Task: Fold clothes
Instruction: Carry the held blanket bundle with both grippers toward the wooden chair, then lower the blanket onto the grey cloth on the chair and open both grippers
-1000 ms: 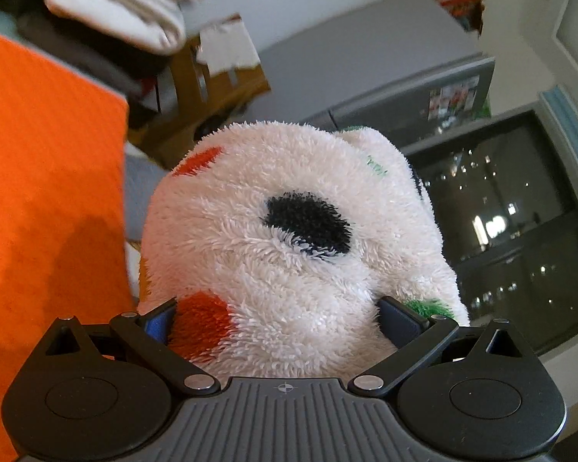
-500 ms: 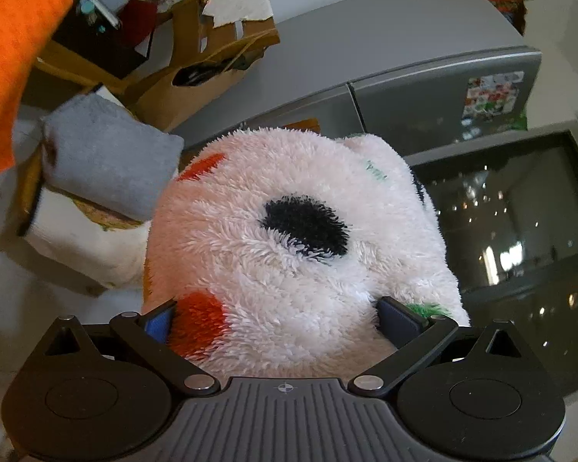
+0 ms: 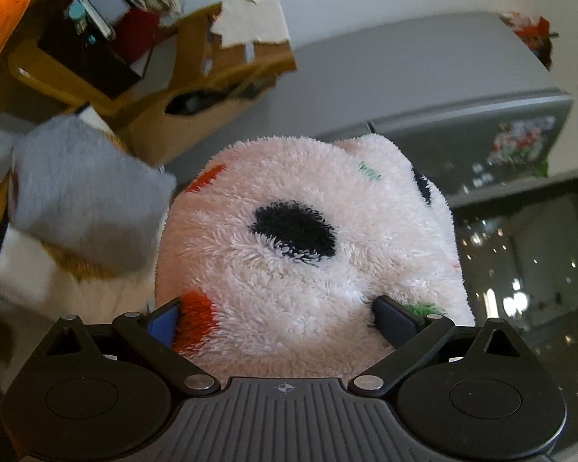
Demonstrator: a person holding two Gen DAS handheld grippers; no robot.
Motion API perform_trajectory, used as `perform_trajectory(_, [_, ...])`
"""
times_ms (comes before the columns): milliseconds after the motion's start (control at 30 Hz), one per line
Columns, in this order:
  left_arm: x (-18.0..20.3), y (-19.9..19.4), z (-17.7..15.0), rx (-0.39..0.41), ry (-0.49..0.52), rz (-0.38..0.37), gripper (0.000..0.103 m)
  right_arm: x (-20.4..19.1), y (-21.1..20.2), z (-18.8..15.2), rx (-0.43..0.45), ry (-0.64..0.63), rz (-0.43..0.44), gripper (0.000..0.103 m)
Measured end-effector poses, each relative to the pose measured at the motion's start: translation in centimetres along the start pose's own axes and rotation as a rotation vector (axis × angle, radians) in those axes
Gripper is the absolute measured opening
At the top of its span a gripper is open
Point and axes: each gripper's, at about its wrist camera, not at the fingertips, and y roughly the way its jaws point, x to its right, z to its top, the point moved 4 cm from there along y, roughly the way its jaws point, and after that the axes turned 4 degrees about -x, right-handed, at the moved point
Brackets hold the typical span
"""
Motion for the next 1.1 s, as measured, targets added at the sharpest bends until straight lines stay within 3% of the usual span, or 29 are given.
perform_trajectory(167, [-3.0,5.1,6.2,0.035,0.017,0.044,0.1,4.6,7.7,6.7,-0.04,-0.023,0.001,0.06])
perform_trajectory(333, [-6.8,10.5,11.5,0.002,0.022,0.093,0.099,9.4,14.7,12.5,-0.081,-0.051,-0.006,0.061])
perform_trajectory(467, [-10.3,14.6,14.7,-0.045,0.018,0.151,0.094,14.0,20.2,16.0,-0.119,-0.068,-0.068,0.061])
perform_trajectory(600, [-13.4,18.6,15.8,-0.1,0.01,0.207,0.088,17.8,23.8,17.2,-0.157,-0.1,-0.151,0.061])
perform_trajectory(667, [-14.5,20.5,15.7,-0.137,0.01,0.219,0.083,19.9,25.1,17.5,-0.182,-0.122,-0.222,0.062])
perform_trajectory(767, [-14.3,23.6,14.3,-0.221,0.076,0.252,0.083,22.3,26.6,17.2,-0.224,-0.166,-0.354,0.064])
perform_trajectory(867, [-13.3,25.5,13.6,-0.248,0.133,0.278,0.083,22.4,26.5,17.4,-0.198,-0.209,-0.424,0.072])
perform_trajectory(967, [-12.8,26.2,13.7,-0.246,0.121,0.291,0.083,20.9,24.9,18.0,-0.139,-0.262,-0.532,0.074])
perform_trajectory(1100, [-11.6,27.5,13.2,-0.282,0.199,0.323,0.083,17.4,22.2,18.1,-0.083,-0.351,-0.644,0.074])
